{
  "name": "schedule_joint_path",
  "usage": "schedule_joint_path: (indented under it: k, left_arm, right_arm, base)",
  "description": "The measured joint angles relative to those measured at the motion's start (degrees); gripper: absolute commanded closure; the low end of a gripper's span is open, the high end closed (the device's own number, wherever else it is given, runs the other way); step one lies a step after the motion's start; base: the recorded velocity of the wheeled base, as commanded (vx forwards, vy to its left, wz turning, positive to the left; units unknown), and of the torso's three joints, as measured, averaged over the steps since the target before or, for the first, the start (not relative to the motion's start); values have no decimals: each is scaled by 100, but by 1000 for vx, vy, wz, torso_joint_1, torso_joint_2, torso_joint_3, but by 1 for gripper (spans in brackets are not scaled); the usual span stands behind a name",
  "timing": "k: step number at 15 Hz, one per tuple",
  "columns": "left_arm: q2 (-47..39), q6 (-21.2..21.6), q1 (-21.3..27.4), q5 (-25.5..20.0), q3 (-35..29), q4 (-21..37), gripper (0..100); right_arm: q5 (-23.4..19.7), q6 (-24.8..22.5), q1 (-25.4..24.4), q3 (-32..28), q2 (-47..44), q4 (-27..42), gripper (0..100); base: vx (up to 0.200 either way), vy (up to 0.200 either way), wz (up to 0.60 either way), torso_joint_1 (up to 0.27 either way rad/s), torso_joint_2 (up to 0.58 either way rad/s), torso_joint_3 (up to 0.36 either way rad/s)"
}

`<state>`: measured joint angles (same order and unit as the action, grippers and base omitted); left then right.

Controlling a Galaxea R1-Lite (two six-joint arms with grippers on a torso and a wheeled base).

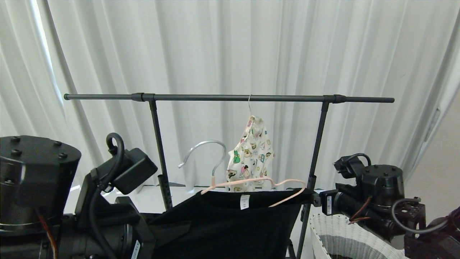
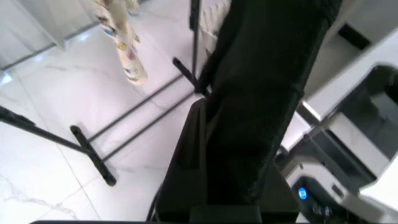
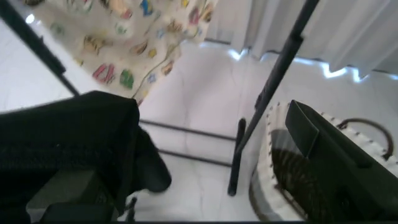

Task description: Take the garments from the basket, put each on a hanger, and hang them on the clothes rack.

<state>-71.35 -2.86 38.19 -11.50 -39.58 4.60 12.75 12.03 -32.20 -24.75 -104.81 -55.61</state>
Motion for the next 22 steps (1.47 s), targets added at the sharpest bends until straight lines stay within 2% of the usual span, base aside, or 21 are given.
schedule_joint_path:
  k: [4, 7, 9, 11, 13, 15, 18, 22]
  left_arm:
    - [-238, 52, 180, 55, 163, 0, 100]
    - [-505, 87, 194, 94, 144, -6, 100]
    - [-695, 167, 194, 419, 141, -4, 100]
    - [-961, 224, 172, 1085, 172, -48, 100]
    - [-1134, 222, 205, 1061, 141, -266, 100]
    - [-1184, 221, 255, 923, 135, -318, 100]
    - [-1147, 221, 276, 914, 179, -323, 100]
    - [-957, 222, 441, 841, 224, -334, 100]
  right_arm:
    - [-279, -267, 201, -24, 488, 40, 0]
    - [-742, -482, 216, -41, 897, 345, 0]
    - [-1086, -539, 207, -154, 1220, 767, 0]
    - [-1590, -862, 207, -267, 1585, 1514, 0]
    - [-2172, -1438, 212, -435, 1896, 2247, 0]
    - [-2478, -1760, 212, -728, 2053, 2728, 0]
    - [-2687, -2248, 216, -1165, 2037, 3121, 0]
    - [-2977, -2905, -73, -1263, 2064, 3482, 0]
  base:
    - [0, 0, 0, 0, 0, 0]
    - [0, 0, 0, 0, 0, 0]
    - [0, 0, 0, 0, 0, 0]
    - [0, 0, 0, 0, 0, 0]
    - [0, 0, 0, 0, 0, 0]
    - [0, 0, 0, 0, 0, 0]
    - [0, 0, 0, 0, 0, 0]
    - [0, 0, 0, 0, 0, 0]
